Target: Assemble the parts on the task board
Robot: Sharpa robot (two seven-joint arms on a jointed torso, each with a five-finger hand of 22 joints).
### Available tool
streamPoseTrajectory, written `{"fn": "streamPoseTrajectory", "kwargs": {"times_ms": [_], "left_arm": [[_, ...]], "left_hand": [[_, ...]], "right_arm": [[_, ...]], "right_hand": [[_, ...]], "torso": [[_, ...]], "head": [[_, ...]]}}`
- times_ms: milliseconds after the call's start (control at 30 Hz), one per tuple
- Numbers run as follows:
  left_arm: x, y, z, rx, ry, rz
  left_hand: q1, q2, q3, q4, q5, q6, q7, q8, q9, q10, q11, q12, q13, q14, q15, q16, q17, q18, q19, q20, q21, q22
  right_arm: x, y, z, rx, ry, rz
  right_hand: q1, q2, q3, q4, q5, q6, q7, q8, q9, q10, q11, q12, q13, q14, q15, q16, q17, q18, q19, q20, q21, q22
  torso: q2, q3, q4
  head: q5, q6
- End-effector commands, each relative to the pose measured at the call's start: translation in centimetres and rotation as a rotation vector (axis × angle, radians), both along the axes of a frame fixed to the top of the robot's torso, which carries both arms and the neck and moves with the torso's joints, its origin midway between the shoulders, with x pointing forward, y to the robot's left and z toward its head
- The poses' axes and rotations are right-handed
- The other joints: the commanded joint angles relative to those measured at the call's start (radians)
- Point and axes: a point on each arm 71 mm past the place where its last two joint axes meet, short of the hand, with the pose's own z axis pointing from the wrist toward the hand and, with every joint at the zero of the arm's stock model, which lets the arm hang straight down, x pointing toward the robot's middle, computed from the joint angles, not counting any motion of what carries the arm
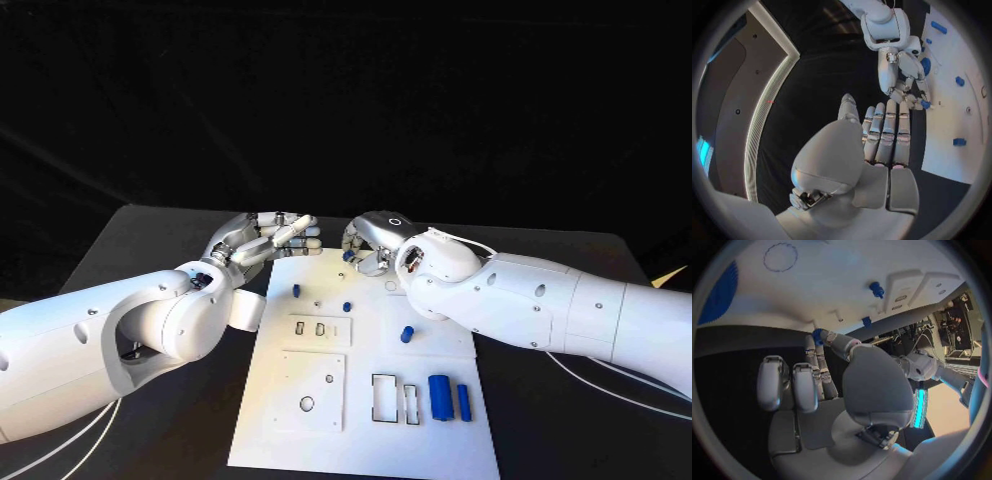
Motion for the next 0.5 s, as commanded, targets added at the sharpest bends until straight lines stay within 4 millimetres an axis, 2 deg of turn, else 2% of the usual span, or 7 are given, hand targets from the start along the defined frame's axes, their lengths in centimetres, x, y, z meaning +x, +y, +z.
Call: {"fn": "streamPoseTrajectory", "kwargs": {"times_ms": [33,500], "left_arm": [[-0.03,-0.27,0.23,-0.012,-0.006,-0.019],[0.03,-0.28,0.44,-0.011,-0.010,-0.020]], "left_hand": [[0.000,0.007,-0.005,0.000,-0.005,-0.009,-0.001,-0.004,0.001,-0.006,0.001,-0.003,-0.001,-0.007,0.003,-0.004,0.001,0.011,0.005,0.004,-0.004,-0.002],[0.000,0.007,-0.005,0.000,-0.005,-0.009,-0.001,-0.004,0.001,-0.006,0.001,-0.003,-0.001,-0.007,0.003,-0.004,0.001,0.011,0.005,0.004,-0.004,-0.002]], "right_arm": [[0.05,0.10,-0.35,-0.024,0.021,0.008],[0.38,0.27,-0.86,-0.049,0.034,-0.003]], "right_hand": [[-0.005,-0.002,0.005,0.003,0.003,0.001,-0.001,0.002,0.000,0.002,0.004,-0.003,0.001,0.043,-0.004,0.003,-0.001,-0.014,0.002,0.003,-0.001,-0.002],[-0.009,-0.007,0.006,0.004,0.002,-0.008,0.001,-0.002,0.002,-0.004,0.007,-0.008,0.000,0.041,-0.002,0.000,-0.008,-0.013,-0.003,0.004,-0.004,-0.006]], "torso": [[0.001,0.0007,-0.0002],[0.002,0.0004,-0.0008]], "head": [[0.001,-0.002],[0.005,-0.005]]}}
